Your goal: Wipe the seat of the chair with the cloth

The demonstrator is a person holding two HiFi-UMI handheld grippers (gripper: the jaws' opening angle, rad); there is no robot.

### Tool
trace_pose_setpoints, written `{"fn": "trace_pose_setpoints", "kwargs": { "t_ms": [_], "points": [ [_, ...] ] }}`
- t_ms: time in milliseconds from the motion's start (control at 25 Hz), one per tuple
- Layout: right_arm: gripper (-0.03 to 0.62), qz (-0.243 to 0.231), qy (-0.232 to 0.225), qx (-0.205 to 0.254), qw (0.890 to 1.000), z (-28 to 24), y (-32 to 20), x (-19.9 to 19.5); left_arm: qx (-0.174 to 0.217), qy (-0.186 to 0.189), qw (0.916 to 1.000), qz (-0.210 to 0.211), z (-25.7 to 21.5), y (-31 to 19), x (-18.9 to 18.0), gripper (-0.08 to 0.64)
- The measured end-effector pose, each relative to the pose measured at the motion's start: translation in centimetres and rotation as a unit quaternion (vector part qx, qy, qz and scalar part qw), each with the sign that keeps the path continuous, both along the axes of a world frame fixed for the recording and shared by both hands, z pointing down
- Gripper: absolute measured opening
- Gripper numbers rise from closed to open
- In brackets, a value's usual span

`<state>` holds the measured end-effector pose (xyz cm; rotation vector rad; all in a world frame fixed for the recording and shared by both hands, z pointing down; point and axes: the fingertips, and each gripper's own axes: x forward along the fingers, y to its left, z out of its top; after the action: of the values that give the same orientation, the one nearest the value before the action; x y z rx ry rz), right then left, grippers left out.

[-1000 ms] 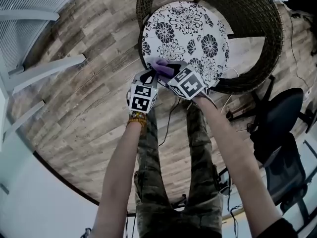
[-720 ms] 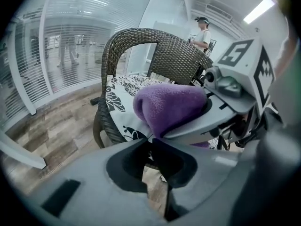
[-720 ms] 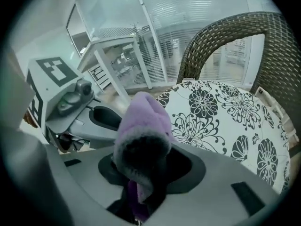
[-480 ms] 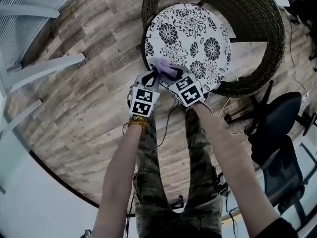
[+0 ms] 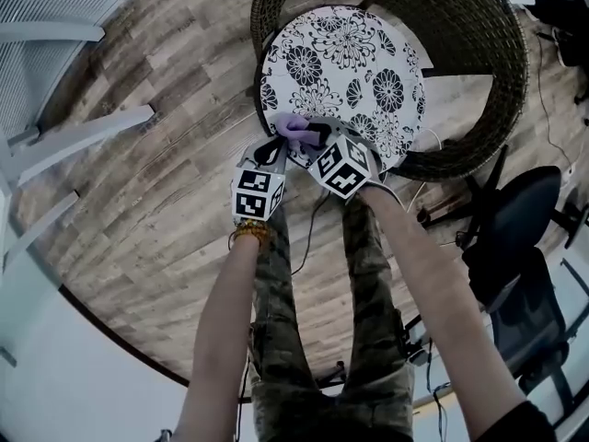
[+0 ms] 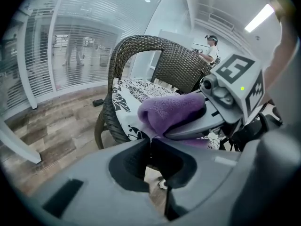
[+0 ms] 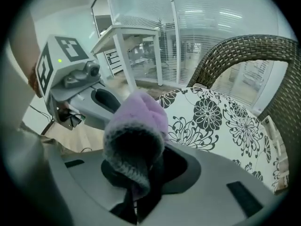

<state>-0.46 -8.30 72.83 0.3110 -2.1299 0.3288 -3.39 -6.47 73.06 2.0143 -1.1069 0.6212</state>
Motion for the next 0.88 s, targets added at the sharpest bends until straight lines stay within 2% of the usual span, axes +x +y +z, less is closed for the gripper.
{"fn": "trace_pose_setpoints", "kwargs": {
  "t_ms": [160,480,880],
  "points": [
    [0.095,-0.010,0.011,0.011,1.000,0.2,-1.1,1.2,0.002,-0.012,0.9999,0.005,0.1,0.0,0.0,0.026],
    [0.095,0.039,0.050,0.008,0.998,1.2,-4.9,6.7,0.000,-0.013,0.9999,0.000,0.1,0.0,-0.1,0.025],
    [0.097,0.051,0.085,0.019,0.995,1.7,-8.4,11.6,0.001,-0.010,0.9999,0.004,0.0,-0.1,-0.1,0.025]
  ]
}}
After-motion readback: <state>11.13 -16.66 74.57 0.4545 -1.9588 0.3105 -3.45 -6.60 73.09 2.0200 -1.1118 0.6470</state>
